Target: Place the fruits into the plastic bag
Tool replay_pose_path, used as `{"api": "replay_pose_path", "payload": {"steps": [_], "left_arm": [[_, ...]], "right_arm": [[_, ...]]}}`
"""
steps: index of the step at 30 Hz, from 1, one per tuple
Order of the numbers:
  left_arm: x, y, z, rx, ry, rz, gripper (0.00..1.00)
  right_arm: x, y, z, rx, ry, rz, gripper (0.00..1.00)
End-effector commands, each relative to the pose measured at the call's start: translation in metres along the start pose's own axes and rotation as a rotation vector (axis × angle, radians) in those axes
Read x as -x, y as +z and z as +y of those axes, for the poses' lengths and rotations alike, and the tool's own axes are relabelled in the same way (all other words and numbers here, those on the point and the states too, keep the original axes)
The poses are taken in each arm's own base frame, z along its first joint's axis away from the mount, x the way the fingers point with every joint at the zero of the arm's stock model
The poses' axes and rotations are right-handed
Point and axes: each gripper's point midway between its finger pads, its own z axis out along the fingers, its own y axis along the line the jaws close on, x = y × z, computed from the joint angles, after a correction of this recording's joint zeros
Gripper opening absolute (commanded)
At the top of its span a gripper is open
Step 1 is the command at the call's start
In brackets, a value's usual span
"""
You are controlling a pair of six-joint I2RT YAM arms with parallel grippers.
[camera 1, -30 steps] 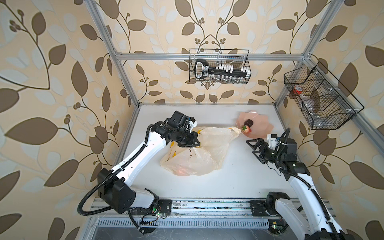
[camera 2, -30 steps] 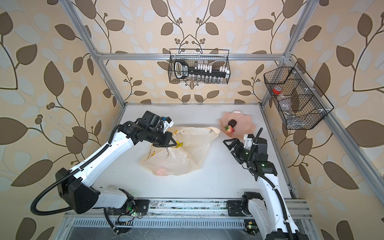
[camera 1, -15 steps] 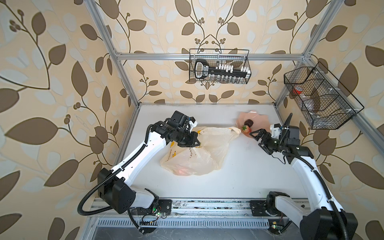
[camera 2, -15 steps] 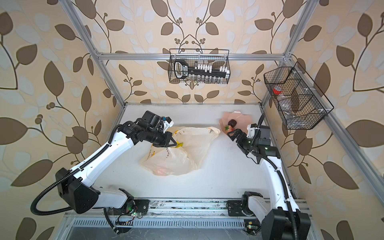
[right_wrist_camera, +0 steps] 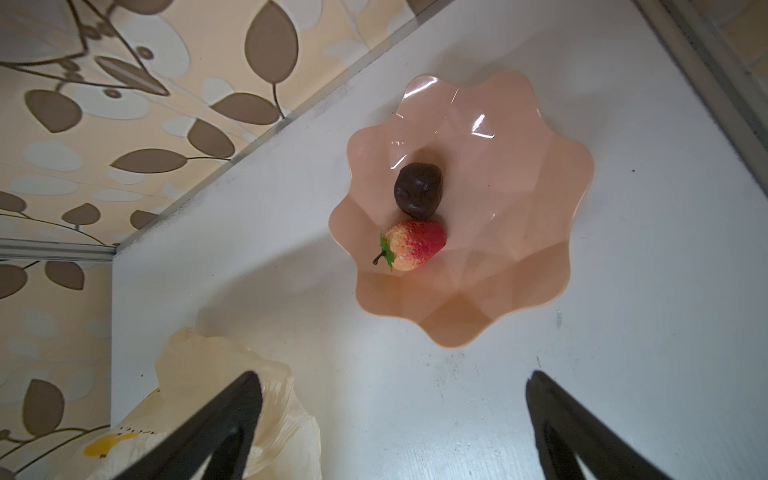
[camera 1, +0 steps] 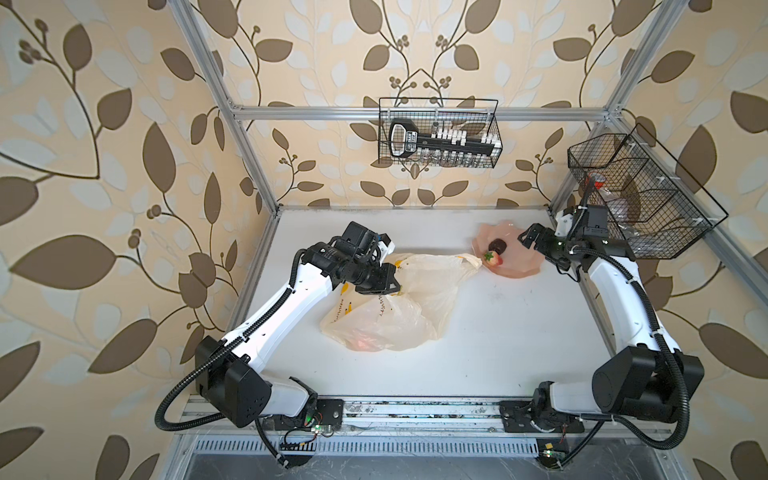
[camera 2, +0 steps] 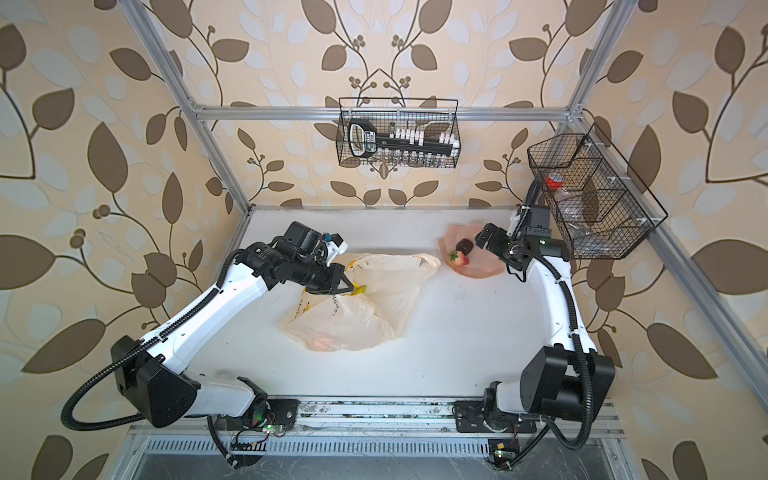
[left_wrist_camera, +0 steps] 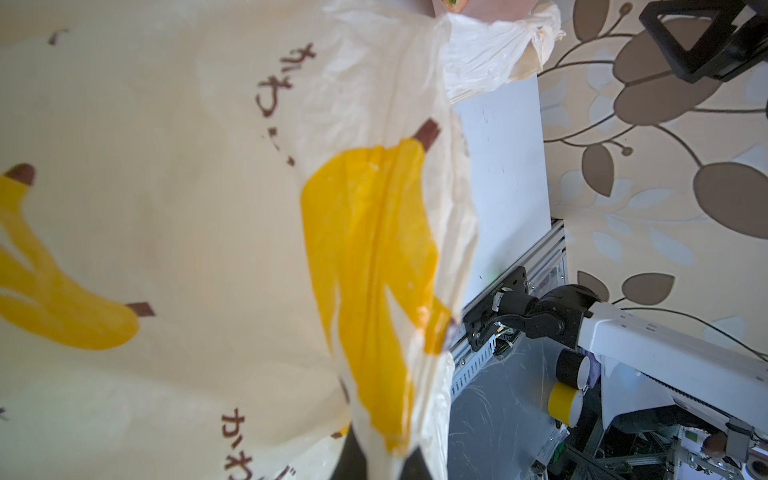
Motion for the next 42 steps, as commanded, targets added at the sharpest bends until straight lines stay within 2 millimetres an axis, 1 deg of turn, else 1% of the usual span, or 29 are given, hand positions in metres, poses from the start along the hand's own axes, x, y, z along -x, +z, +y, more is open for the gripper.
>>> {"api": "replay_pose_path", "payload": {"steps": [1, 5, 9, 17, 24, 28, 34, 36, 42], "left_arm": [[0.000, -0.003, -0.006, -0.013, 0.030, -0.008, 0.00], [0.000, -0.002, -0.006, -0.011, 0.029, -0.004, 0.00], [0.000, -0.002, -0.006, -0.011, 0.030, -0.003, 0.00], [-0.001, -0.002, -0.005, -0.008, 0.028, 0.000, 0.00], [-0.002, -0.005, -0.005, -0.003, 0.029, -0.001, 0.00], [-0.003, -0.006, -0.005, 0.000, 0.025, -0.003, 0.00], [-0.004, -0.007, -0.005, 0.002, 0.020, -0.008, 0.00], [-0.004, -0.007, -0.005, 0.002, 0.019, -0.008, 0.00], [-0.003, -0.007, -0.004, 0.004, 0.013, -0.010, 0.00]], "right_arm": [[0.003, 0.001, -0.010, -0.065, -0.042, 0.016, 1.00], [0.005, 0.013, -0.014, -0.080, -0.037, 0.030, 0.99], [0.004, 0.027, -0.011, -0.051, -0.022, 0.050, 0.97], [-0.001, 0.065, -0.008, -0.029, -0.001, 0.107, 0.95], [0.000, 0.110, 0.008, -0.019, 0.002, 0.158, 0.94], [0.002, 0.138, 0.013, -0.032, 0.002, 0.183, 0.92], [0.002, 0.174, 0.007, -0.083, 0.012, 0.218, 0.91], [0.005, 0.182, 0.007, -0.098, 0.010, 0.214, 0.90], [0.002, 0.208, 0.002, -0.139, 0.013, 0.252, 0.88]]}}
